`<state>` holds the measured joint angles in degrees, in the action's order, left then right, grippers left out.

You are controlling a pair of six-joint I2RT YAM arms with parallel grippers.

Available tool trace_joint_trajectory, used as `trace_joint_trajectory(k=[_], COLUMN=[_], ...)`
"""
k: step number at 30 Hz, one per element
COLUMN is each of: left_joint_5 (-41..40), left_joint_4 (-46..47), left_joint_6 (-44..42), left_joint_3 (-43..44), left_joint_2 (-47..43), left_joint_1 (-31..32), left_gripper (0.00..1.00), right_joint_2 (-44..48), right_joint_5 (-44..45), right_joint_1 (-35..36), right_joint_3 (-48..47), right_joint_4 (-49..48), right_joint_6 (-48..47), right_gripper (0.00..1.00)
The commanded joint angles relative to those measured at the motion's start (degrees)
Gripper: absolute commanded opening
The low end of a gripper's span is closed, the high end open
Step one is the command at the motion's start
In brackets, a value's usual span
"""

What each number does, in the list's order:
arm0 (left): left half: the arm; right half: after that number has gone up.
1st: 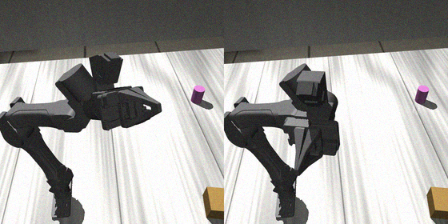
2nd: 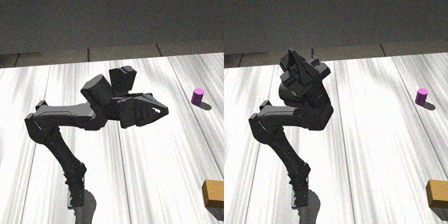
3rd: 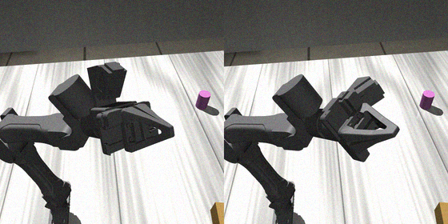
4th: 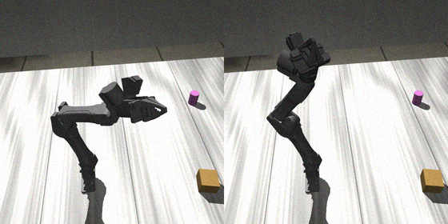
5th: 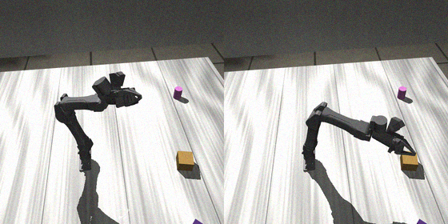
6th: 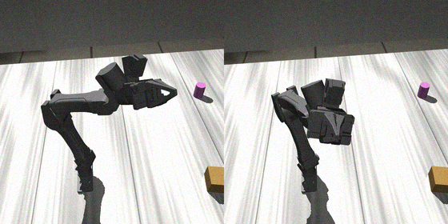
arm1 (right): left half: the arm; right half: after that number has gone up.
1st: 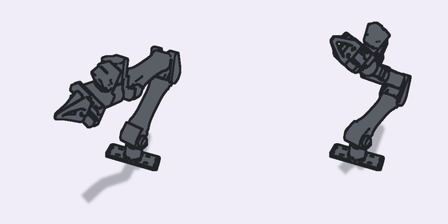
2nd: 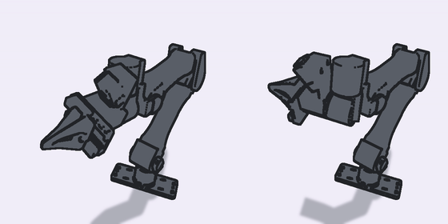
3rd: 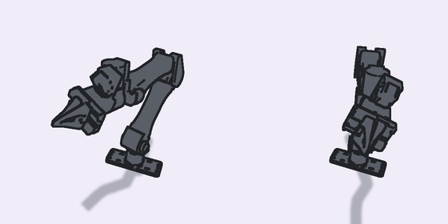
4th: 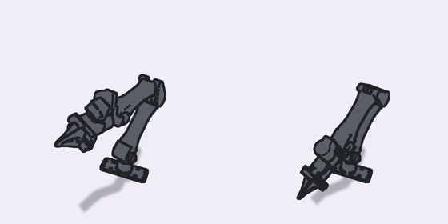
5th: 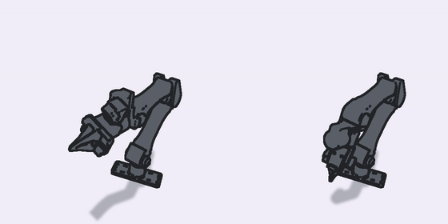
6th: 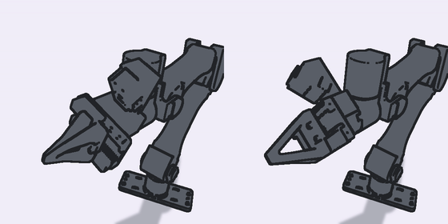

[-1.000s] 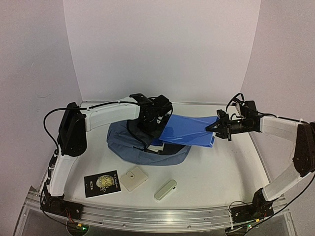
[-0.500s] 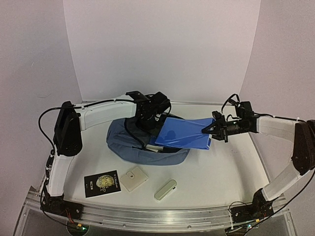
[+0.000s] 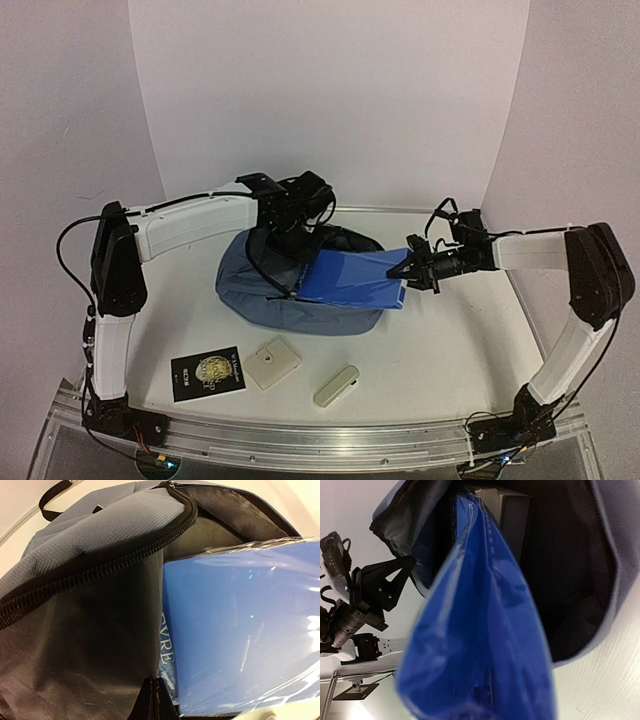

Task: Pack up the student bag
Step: Place the book in the student bag.

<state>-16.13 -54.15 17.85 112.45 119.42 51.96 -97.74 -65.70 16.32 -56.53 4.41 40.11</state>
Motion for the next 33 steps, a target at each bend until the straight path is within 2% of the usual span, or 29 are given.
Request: trace_joint_trajectory(k=[1, 6, 12, 16, 20, 22, 25, 28, 31, 33], left_joint_5=[2.24, 2.71, 2.9, 3.3, 3.65, 4.04, 4.46, 4.64, 4.97, 5.06], left_joint_4=[4.55, 5.37, 5.52, 5.47, 5.77, 6.14, 6.69, 6.77, 6.8, 6.88], left_joint_6=[-0.45, -0.54, -0.26, 0.06, 0.48, 0.69, 0.69, 0.45, 0.34, 0.34], left_joint_3=[-0.39, -1.43, -1.45, -1.55, -2.19, -2.74, -3.2, -3.2, -3.2, -3.2], left_joint_2=[-4.68, -4.95, -4.95, -5.07, -5.57, -5.83, -6.13, -6.07, -5.81, -5.71], left_joint_1=[0.08, 0.09, 0.08, -0.3, -0.61, -0.83, -1.01, -1.12, -1.21, -1.26], left_gripper=[0.0, 0.0, 0.0, 0.0, 0.0, 0.0, 0.0, 0.0, 0.0, 0.0], right_joint_2=[-3.59, -9.07, -17.99, -21.6, -20.31, -18.1, -14.95, -11.91, -10.38, -10.02], right_joint_5=[1.66, 5.33, 7.69, 8.79, 9.17, 10.26, 12.35, 15.09, 18.06, 19.35], right_joint_1=[2.17, 3.76, 9.18, 11.96, 11.24, 10.29, 9.33, 8.59, 8.51, 8.48], right_joint_3=[-6.09, -9.45, -13.89, -18.16, -18.14, -16.69, -16.23, -15.79, -17.33, -18.06], right_joint_4=[-10.43, -19.17, -29.67, -30.51, -29.27, -25.71, -15.86, -7.63, 2.5, 6.4], right_joint_6=[6.17, 12.88, 22.54, 23.74, 23.28, 21.41, 14.53, 9.24, 2.27, -0.93], right_gripper=[0.0, 0.0, 0.0, 0.02, 0.41, 0.53, 0.59, 0.72, 0.74, 0.71])
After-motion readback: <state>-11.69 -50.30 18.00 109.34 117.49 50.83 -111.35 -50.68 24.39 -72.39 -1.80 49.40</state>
